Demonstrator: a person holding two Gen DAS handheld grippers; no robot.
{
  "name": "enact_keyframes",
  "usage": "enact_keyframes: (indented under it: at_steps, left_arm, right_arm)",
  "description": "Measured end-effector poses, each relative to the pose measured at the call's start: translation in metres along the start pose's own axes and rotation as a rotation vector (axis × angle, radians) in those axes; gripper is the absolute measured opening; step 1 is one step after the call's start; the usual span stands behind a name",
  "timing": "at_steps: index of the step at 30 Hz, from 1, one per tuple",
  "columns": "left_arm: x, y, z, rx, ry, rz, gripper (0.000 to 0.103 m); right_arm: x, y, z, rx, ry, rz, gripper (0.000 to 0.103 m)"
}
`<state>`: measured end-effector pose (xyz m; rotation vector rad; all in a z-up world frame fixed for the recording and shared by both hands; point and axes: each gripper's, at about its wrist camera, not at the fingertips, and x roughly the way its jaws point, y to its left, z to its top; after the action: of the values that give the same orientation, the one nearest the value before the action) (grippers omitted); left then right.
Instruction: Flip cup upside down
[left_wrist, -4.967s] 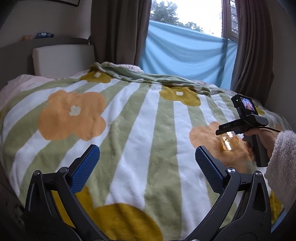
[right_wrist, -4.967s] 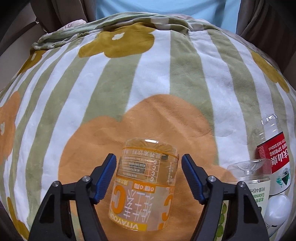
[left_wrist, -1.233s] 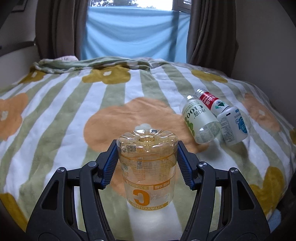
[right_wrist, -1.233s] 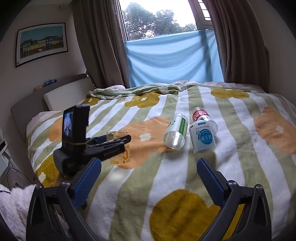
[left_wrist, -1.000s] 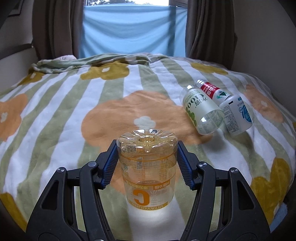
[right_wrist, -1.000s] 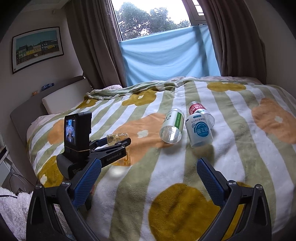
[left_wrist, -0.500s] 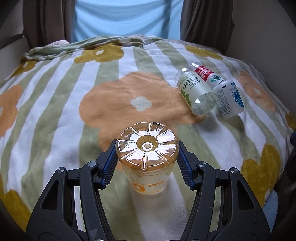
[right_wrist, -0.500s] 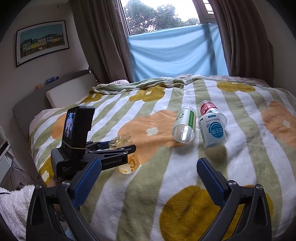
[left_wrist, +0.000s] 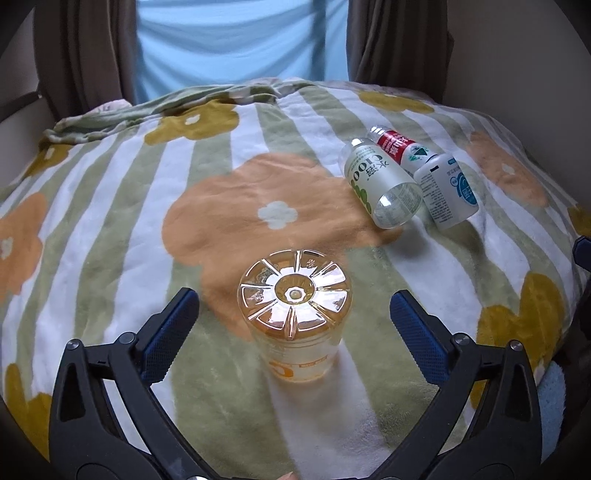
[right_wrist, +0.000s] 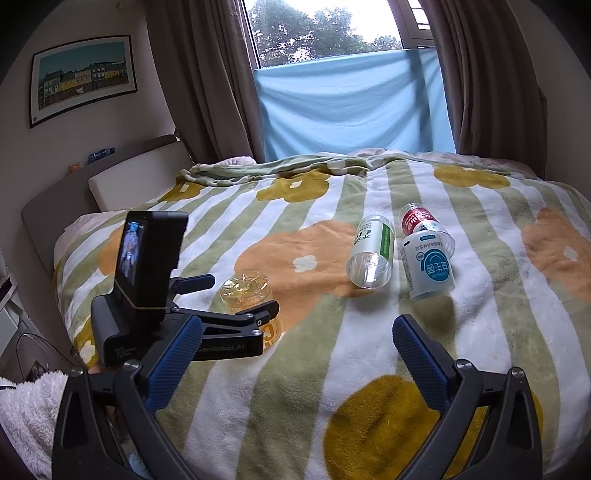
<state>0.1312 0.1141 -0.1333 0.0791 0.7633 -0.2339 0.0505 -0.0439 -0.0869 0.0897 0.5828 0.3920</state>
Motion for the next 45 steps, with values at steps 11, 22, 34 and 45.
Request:
enact_keyframes:
  at_steps: [11, 22, 34, 45]
  left_arm:
    - [-0.102, 0.041, 0.029, -0.091, -0.228, -0.048, 0.103]
    - [-0.210, 0.059, 0.029, -0.083, -0.487, 0.108, 0.103]
    - [-0.214, 0.059, 0.007, -0.070, -0.506, 0.130, 0.103]
    - [-0.221, 0.056, 0.004, -0.072, -0.523, 0.113, 0.103]
  right_arm:
    - [-0.034, 0.007, 0.037, -0.050, -0.131, -0.151, 0.103]
    - [-0.078, 0.048, 0.071, -0.125, -0.381, -0.333, 0.103]
    - [-0.082, 0.054, 0.057, -0.099, -0.387, -0.371, 0.103]
    - [-0.080, 0.055, 0.056, -0.083, -0.380, -0.370, 0.103]
